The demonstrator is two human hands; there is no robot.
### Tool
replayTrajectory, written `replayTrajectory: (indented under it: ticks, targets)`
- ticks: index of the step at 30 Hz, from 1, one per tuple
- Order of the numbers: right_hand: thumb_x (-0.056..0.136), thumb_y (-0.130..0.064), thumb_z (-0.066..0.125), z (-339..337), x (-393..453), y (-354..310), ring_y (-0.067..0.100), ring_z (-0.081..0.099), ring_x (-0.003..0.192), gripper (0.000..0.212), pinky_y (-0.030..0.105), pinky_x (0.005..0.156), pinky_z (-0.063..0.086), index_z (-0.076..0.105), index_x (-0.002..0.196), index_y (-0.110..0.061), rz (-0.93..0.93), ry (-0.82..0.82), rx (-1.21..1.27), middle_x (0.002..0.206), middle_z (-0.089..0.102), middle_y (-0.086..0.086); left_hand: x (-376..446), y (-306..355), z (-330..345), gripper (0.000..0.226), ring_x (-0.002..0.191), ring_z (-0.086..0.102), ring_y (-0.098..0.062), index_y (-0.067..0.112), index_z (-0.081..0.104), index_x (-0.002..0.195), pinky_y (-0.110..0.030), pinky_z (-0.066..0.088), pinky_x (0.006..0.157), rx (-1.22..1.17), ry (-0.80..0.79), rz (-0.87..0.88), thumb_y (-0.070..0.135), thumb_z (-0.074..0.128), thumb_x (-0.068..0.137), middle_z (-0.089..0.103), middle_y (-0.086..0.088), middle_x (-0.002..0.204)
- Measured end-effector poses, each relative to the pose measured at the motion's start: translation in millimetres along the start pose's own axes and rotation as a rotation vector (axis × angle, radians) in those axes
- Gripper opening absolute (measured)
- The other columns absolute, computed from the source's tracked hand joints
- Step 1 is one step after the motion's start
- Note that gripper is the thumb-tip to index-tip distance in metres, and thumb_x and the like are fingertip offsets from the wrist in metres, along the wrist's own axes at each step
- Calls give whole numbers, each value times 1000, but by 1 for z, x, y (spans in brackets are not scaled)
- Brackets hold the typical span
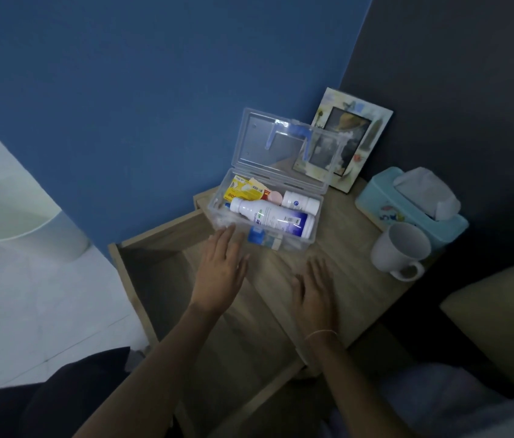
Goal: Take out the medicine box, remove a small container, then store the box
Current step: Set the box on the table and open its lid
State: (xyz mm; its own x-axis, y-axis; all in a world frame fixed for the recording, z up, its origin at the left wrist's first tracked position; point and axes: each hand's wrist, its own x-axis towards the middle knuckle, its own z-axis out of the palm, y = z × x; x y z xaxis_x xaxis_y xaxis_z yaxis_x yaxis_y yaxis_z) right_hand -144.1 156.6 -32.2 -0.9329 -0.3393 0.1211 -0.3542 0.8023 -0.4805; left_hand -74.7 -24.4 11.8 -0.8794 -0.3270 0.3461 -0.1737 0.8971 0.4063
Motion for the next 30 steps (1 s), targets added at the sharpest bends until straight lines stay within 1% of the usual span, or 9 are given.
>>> replayTrajectory:
  ticks: [2, 5, 6, 10, 14, 17, 20, 24, 30]
  targets:
    - [100, -27, 41, 3, 2, -2, 26, 28, 144, 48, 39, 120, 14, 38, 142, -5, -42, -63, -127, 152, 35, 13, 1, 3, -3, 44, 128, 48, -31, 7, 47, 135, -47, 40, 107, -8, 11, 16, 22, 51, 94, 51, -17, 137]
    - [82, -13, 69, 3, -2, -1, 32, 59, 119, 40, 47, 102, 47, 62, 118, 2, -205, -52, -161, 126, 62, 20, 19, 12, -9, 37, 115, 56, -29, 6, 56, 125, -42, 46, 97, -16, 52, 42, 22, 48, 92, 60, -16, 125]
    - [79, -10, 71, 4, -7, 0, 32, 63, 113, 36, 51, 94, 52, 66, 112, 2, -261, -32, -122, 120, 66, 20, 28, 15, -12, 36, 114, 57, -30, 6, 57, 123, -41, 46, 96, -15, 50, 47, 23, 48, 92, 61, -16, 123]
    - [88, -19, 54, 3, -13, 0, 26, 57, 122, 36, 52, 102, 46, 62, 120, -4, -283, -40, -32, 127, 63, 13, 71, 20, -19, 35, 115, 54, -30, 9, 54, 127, -42, 45, 97, -50, -7, 90, 20, 51, 94, 60, -14, 125]
    - [86, -16, 65, 7, -10, 0, 26, 57, 122, 35, 46, 106, 39, 62, 120, -5, -301, 7, -14, 127, 63, 13, 114, 19, -18, 32, 113, 54, -32, 11, 56, 124, -43, 45, 94, -70, -83, 118, 19, 48, 94, 60, -12, 122]
    - [80, -17, 73, 8, -9, 2, 25, 59, 119, 40, 42, 105, 34, 63, 118, -7, -288, 19, -51, 124, 66, 13, 145, 19, -8, 28, 113, 53, -33, 12, 61, 117, -43, 45, 93, -64, -226, 100, 15, 49, 92, 59, -14, 122]
    - [84, -24, 65, 8, -8, 3, 27, 58, 120, 38, 40, 105, 34, 62, 119, -8, -296, -4, -64, 125, 65, 13, 169, 26, 4, 24, 106, 58, -35, 9, 67, 106, -41, 47, 90, -73, -369, 40, 12, 53, 87, 63, -19, 112]
    - [90, -32, 49, 3, -9, 0, 26, 54, 124, 38, 38, 106, 34, 60, 121, -13, -282, -24, -71, 128, 62, 10, 186, 35, 20, 27, 109, 58, -38, 7, 66, 107, -43, 49, 93, 46, -409, -51, 13, 54, 84, 62, -22, 116]
    - [91, -33, 47, 4, -8, 1, 22, 52, 125, 37, 33, 106, 31, 57, 122, -16, -272, -28, -81, 129, 61, 8, 198, 38, 30, 27, 112, 59, -36, 6, 67, 108, -41, 47, 98, 112, -418, -124, 11, 57, 84, 65, -18, 118]
